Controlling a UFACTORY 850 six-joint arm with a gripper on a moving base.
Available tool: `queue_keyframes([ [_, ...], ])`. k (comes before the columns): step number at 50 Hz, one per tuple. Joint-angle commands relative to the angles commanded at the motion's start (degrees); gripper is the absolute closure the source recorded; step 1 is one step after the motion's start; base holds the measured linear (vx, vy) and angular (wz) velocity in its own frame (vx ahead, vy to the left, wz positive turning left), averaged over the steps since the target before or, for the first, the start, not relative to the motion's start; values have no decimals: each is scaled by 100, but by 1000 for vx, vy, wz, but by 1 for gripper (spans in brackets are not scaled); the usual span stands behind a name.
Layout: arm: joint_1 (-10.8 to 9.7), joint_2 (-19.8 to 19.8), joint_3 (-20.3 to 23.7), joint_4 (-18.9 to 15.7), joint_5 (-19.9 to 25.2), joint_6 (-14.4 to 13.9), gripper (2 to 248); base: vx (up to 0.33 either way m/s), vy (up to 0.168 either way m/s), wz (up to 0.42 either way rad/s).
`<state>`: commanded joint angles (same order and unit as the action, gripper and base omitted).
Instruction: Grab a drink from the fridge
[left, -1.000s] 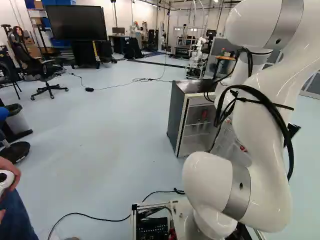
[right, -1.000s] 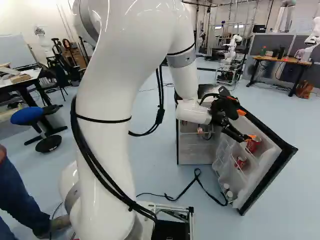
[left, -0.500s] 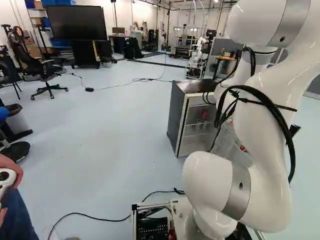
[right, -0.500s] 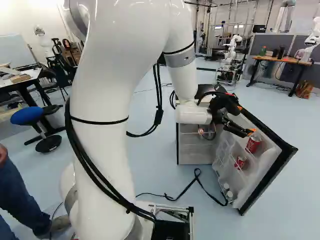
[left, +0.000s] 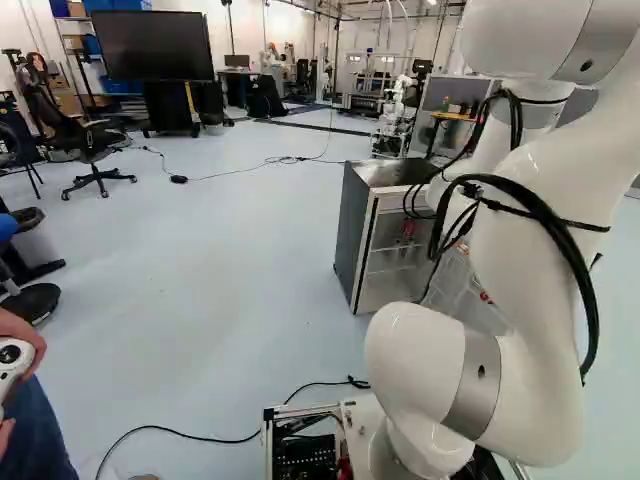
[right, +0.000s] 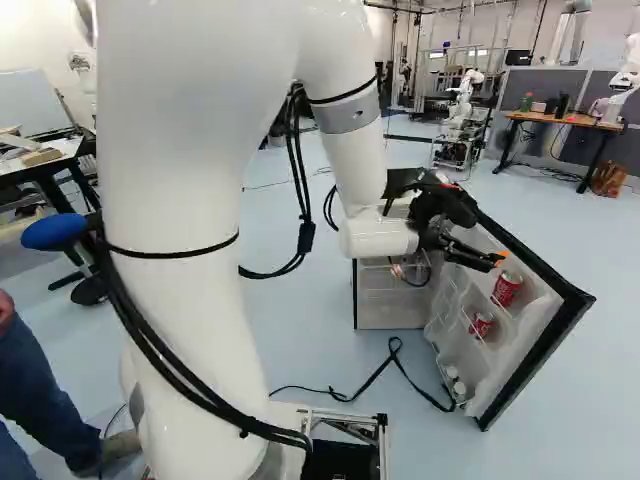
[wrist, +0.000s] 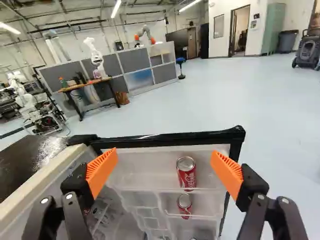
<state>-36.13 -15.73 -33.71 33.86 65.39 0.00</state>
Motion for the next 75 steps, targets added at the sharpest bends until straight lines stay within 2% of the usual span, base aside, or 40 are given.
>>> queue_keyframes([
  [14, 2, 66, 213, -600, 72, 0, 3, 0, 0, 0],
  [75, 2, -832, 96, -3355, 269, 0, 3, 0, 0, 0],
])
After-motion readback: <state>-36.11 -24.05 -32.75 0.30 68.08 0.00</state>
